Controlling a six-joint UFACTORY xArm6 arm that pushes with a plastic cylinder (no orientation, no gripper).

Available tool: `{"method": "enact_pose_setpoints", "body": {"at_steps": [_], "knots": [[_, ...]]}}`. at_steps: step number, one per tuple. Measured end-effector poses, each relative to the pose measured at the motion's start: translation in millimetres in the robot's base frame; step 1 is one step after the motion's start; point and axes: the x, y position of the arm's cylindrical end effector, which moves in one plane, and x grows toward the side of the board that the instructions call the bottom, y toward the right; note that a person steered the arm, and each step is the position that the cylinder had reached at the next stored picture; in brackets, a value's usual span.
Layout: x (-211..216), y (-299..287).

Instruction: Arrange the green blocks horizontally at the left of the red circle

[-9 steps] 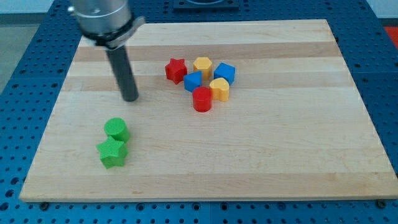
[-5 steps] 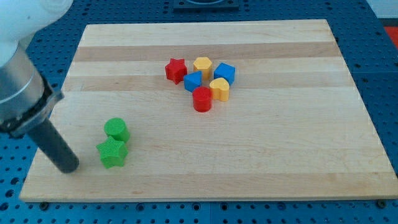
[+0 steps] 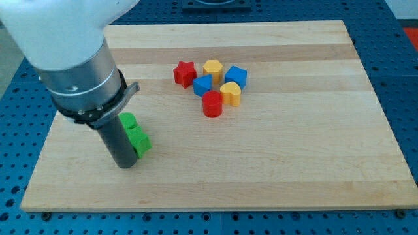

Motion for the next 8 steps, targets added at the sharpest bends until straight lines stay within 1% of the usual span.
{"method": "enact_pose_setpoints", "body": {"at_steps": [2, 4, 5, 7, 8], "knots": [[-14.9, -4.9], [-44.5, -7.6], [-49.8, -7.7], [-50.5, 26.3], [-58.9, 32.9]]}}
